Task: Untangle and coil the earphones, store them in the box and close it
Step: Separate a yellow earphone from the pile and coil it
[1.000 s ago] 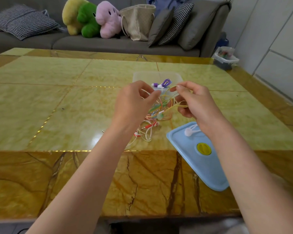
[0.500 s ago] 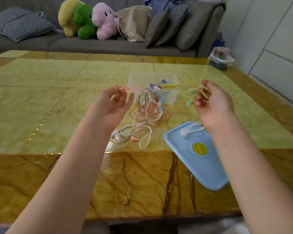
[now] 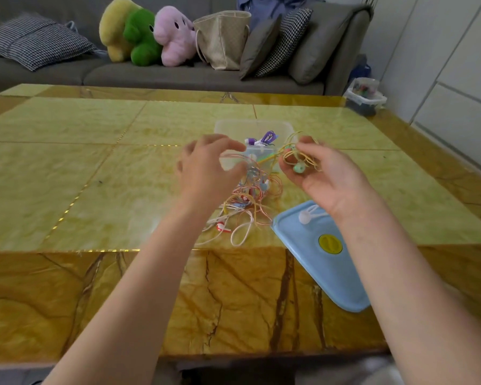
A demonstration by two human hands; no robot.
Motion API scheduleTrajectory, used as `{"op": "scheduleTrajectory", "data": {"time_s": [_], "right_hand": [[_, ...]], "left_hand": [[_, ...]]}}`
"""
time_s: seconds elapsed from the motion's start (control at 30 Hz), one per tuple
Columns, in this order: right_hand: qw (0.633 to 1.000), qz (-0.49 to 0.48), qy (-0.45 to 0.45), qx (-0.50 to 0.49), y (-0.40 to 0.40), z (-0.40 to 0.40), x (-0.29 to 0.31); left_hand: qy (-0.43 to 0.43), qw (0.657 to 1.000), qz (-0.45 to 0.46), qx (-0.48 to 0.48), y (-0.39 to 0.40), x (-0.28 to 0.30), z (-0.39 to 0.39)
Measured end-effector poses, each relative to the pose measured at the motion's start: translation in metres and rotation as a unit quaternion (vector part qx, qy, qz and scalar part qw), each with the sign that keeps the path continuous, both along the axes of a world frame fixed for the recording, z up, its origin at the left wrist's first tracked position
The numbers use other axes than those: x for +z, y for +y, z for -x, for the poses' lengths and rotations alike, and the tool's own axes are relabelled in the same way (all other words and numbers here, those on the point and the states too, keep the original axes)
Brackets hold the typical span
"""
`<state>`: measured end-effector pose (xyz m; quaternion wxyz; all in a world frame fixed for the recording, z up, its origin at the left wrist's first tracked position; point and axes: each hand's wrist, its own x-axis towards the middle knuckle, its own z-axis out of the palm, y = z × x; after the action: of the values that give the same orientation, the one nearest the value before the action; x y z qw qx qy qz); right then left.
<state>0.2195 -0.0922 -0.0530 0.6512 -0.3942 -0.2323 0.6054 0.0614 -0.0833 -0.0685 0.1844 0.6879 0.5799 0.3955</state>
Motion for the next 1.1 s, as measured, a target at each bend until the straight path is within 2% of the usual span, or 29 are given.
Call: {"op": "scheduleTrajectory", "data": {"time_s": [0.03,0.13,0.17,0.23,0.3,0.33,0.43,0.57,0.7,0.83,0.93,1.1], "right_hand": [[1.000,-0.006,0.008,0.005,0.000,0.002,0.000],[0.999,-0.015,0.022,0.045,-0.002,0.010,0.004],[0.997,-0.017,0.033,0.070,-0.003,0.013,0.006],[0.989,-0.028,0.082,0.122,-0.004,0.016,0.010],[0.978,-0.045,0.148,0.142,-0.002,0.015,0.012],[0.973,-0.055,0.178,0.138,0.000,0.013,0.013],[0.963,-0.072,0.229,0.120,0.004,0.005,0.013],[0.972,-0.065,0.192,0.122,0.004,0.009,0.010],[0.964,-0.084,0.184,0.171,0.000,0.017,0.012],[0.963,-0.074,0.224,0.126,0.003,0.001,0.015],[0.963,-0.038,0.260,0.056,0.007,-0.015,0.011],[0.960,-0.081,0.267,-0.013,0.003,-0.028,0.014]], "left_hand": [[0.009,0.999,-0.025,-0.031,0.000,-0.001,-0.004],[-0.034,0.996,0.003,-0.086,0.000,-0.007,-0.015],[-0.011,0.998,0.002,-0.067,0.000,-0.011,-0.017],[0.092,0.995,-0.010,-0.023,-0.001,-0.020,-0.020],[0.155,0.987,0.007,-0.030,-0.004,-0.026,-0.022],[0.158,0.986,0.023,-0.048,-0.004,-0.028,-0.022],[0.098,0.990,0.024,-0.095,-0.004,-0.032,-0.019],[0.074,0.987,-0.138,-0.034,-0.001,-0.030,-0.022],[0.032,0.991,-0.086,-0.093,-0.003,-0.027,-0.032],[0.168,0.980,-0.108,-0.003,-0.004,-0.038,-0.024],[0.253,0.963,-0.091,0.014,-0.002,-0.041,-0.014],[0.303,0.951,-0.057,0.036,-0.003,-0.042,0.000]]}}
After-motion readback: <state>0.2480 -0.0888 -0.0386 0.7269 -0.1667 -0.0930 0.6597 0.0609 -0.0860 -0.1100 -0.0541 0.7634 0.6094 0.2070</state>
